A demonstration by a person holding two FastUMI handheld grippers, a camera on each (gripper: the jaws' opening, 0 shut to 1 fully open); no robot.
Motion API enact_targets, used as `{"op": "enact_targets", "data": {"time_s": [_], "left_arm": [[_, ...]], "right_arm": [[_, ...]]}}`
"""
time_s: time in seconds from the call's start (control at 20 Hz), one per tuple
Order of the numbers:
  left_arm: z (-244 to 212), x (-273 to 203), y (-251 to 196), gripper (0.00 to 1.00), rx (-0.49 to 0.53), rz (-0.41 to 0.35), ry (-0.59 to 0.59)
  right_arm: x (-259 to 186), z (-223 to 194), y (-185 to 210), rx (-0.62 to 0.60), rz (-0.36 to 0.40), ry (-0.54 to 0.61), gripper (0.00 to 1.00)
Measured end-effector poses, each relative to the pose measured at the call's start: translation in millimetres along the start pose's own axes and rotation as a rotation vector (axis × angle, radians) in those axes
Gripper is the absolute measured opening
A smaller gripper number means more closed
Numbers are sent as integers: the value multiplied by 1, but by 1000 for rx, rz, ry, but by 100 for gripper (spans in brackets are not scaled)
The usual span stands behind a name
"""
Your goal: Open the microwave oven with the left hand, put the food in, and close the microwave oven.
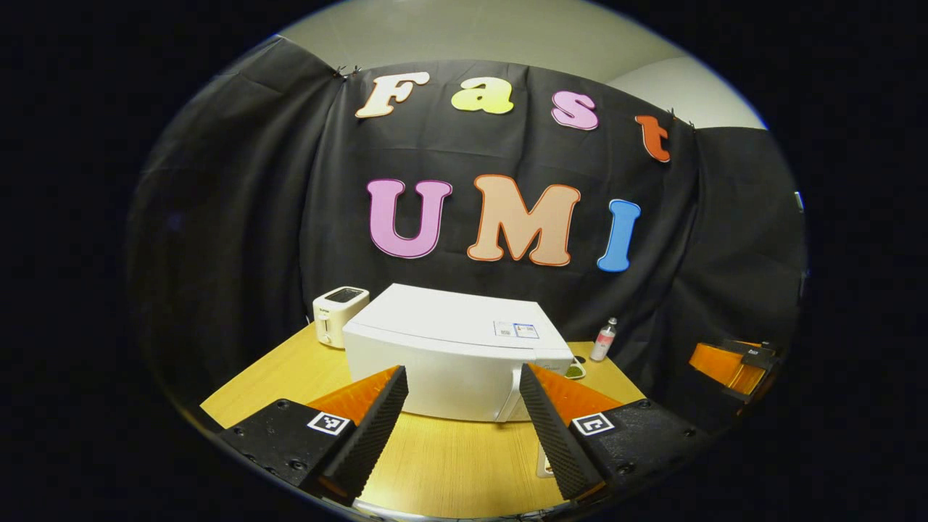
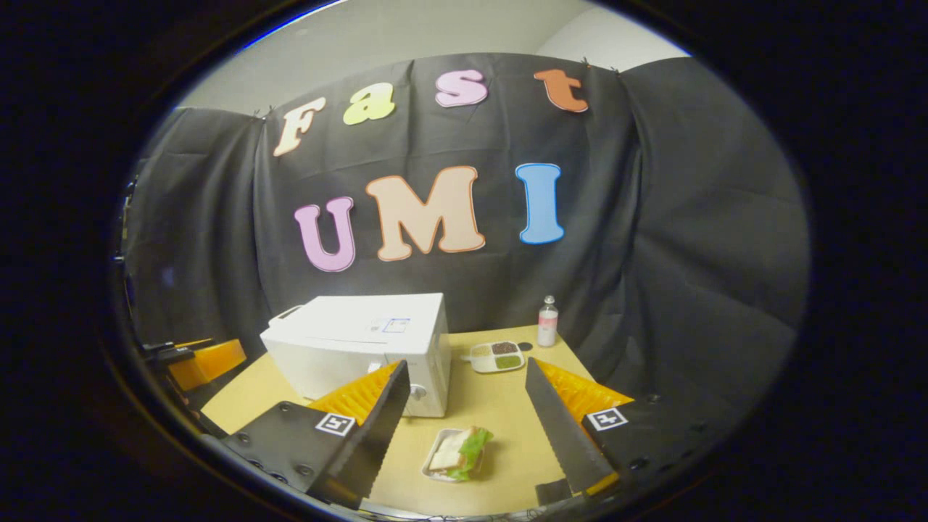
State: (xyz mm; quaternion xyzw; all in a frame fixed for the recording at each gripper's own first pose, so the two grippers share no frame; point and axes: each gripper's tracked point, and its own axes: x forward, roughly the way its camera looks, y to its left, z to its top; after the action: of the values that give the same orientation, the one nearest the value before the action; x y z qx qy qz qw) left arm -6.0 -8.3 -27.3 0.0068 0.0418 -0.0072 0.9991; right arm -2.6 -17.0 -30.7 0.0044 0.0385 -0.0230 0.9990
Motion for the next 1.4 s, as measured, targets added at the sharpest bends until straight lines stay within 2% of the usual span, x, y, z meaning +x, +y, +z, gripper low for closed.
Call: {"op": "enact_targets", "data": {"time_s": [0.05,0.1,0.25,0.3,0.4,0.7,0.9,1.15,1.2,1.3,1.4], "left_arm": [[-4,2,-1,96,2,-9,11],[-9,4,-4,95,1,-19,25],[-29,15,-13,95,-19,-49,72],[-34,19,-13,96,-33,-50,82],[-43,33,-24,96,-60,-70,98],[-74,78,-48,96,-30,-159,125],[-105,113,-57,96,-27,-196,182],[-159,157,-61,93,-25,-197,318],[-168,163,-62,93,-30,-202,343],[-183,177,-67,93,-42,-215,381],[-195,188,-67,86,-39,-210,411]], "right_arm": [[1,-3,-1,2,-5,7,92],[1,-7,0,8,-6,16,99],[1,-19,-1,25,-16,41,99],[0,-22,0,31,-19,51,92],[-2,-28,2,42,-23,62,92],[-13,-38,-2,60,-60,87,92],[-23,-43,-8,105,-110,95,92],[-37,-55,-21,133,-194,111,92],[-39,-57,-24,136,-208,117,99],[-43,-61,-26,138,-233,128,99],[-45,-64,-27,143,-248,137,99]]}}
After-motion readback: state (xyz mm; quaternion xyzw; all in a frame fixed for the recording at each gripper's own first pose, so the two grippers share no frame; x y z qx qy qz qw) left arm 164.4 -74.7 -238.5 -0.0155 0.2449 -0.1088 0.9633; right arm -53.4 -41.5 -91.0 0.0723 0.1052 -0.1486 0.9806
